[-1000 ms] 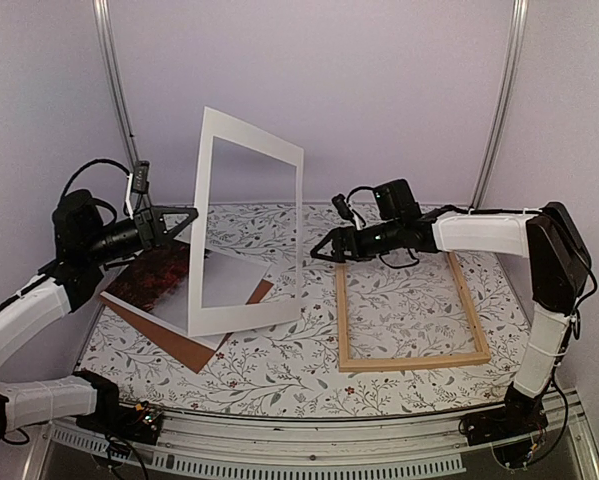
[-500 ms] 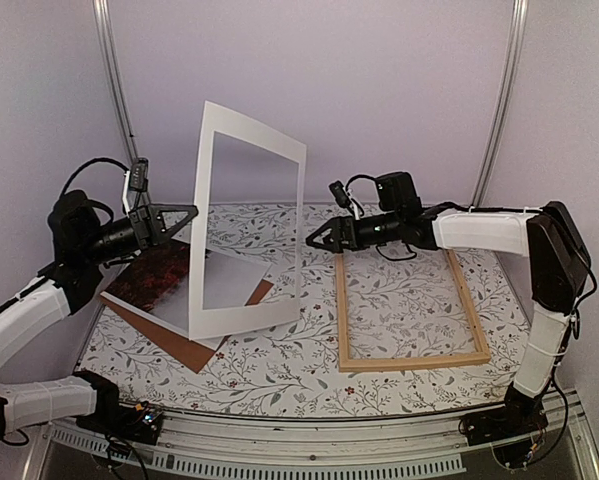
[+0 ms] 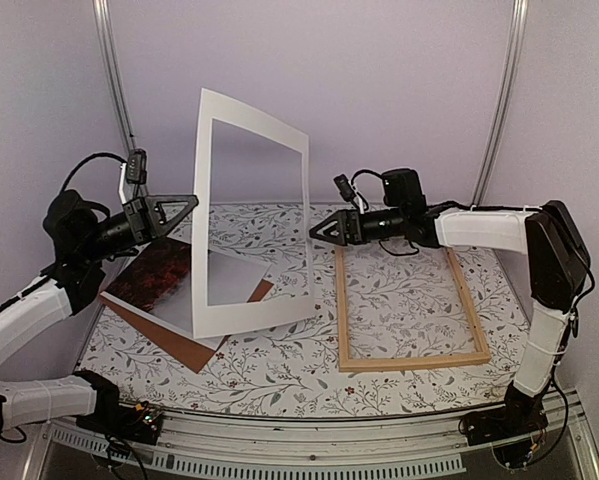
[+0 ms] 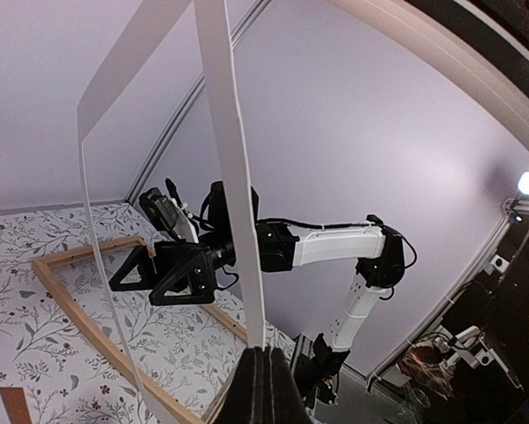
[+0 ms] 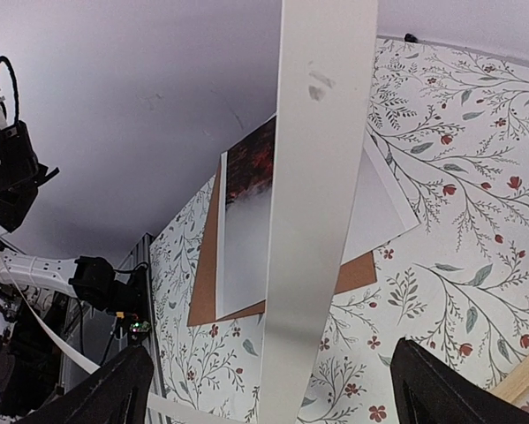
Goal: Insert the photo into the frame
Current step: Pass from the left arm to the right
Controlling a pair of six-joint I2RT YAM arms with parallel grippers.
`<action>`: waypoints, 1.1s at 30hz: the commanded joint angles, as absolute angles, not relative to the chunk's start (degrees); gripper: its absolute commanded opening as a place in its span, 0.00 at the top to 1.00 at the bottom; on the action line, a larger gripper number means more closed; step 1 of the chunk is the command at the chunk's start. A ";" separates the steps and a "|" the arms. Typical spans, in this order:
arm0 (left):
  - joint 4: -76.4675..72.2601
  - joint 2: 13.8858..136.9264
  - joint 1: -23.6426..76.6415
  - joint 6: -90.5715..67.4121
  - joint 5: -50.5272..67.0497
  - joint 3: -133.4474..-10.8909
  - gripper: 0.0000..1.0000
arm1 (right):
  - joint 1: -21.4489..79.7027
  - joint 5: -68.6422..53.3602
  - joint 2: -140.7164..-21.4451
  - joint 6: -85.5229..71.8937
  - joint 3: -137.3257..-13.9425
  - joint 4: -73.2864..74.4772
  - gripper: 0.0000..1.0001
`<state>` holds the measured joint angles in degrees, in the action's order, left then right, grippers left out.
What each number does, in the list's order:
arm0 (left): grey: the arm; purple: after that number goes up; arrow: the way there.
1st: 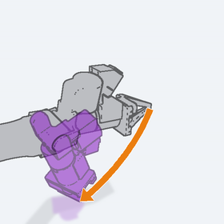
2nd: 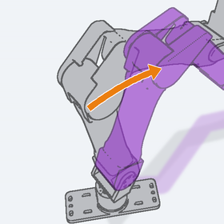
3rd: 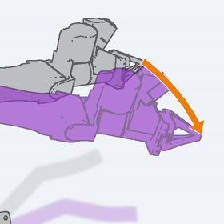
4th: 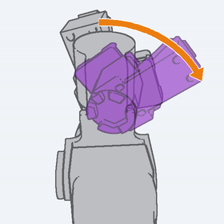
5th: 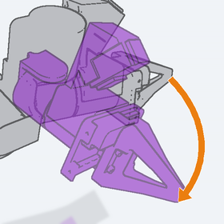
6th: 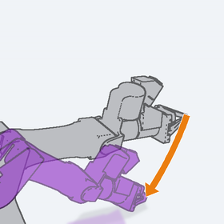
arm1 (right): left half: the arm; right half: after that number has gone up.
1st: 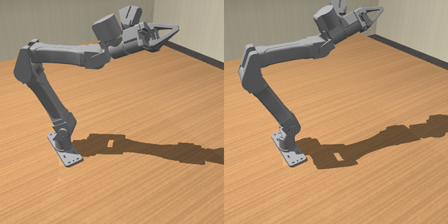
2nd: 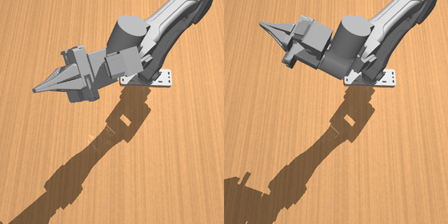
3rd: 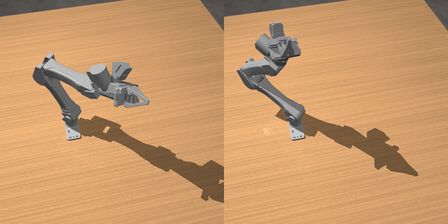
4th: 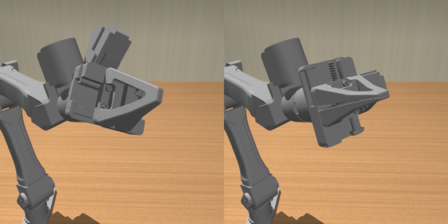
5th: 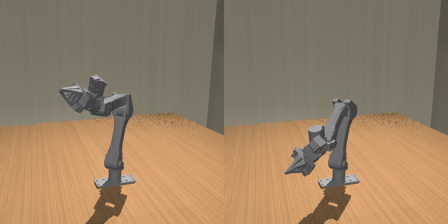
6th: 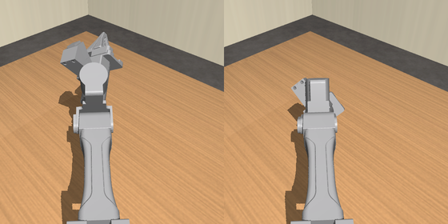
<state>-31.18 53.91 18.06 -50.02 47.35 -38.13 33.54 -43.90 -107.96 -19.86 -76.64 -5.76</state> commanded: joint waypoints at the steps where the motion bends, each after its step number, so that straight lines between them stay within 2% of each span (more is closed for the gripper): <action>1: -36.98 53.44 19.15 -53.77 47.87 -39.32 1.00 | 32.61 -47.55 -109.08 -21.28 -76.82 -10.48 0.02; 10: -40.32 53.13 19.62 -56.34 47.42 -38.50 1.00 | 32.61 -54.35 -112.30 -25.30 -78.97 -17.11 0.02; 16: -38.68 53.00 19.58 -55.65 45.98 -38.06 1.00 | 32.53 -58.44 -111.75 -29.31 -76.82 -23.66 0.09; 21: -34.55 52.88 19.41 -53.37 44.38 -38.06 1.00 | 31.70 -60.12 -109.26 -31.41 -73.49 -27.80 0.19; 28: -30.81 52.35 18.71 -51.37 42.79 -37.62 1.00 | 30.97 -61.12 -107.55 -33.26 -71.19 -30.32 0.43; 33: -27.27 51.81 18.23 -49.57 41.56 -37.69 1.00 | 30.52 -61.59 -107.02 -33.70 -70.06 -31.00 0.52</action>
<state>-30.76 52.86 18.72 -52.03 43.00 -38.13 31.07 -60.16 -109.73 -32.99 -71.16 -28.23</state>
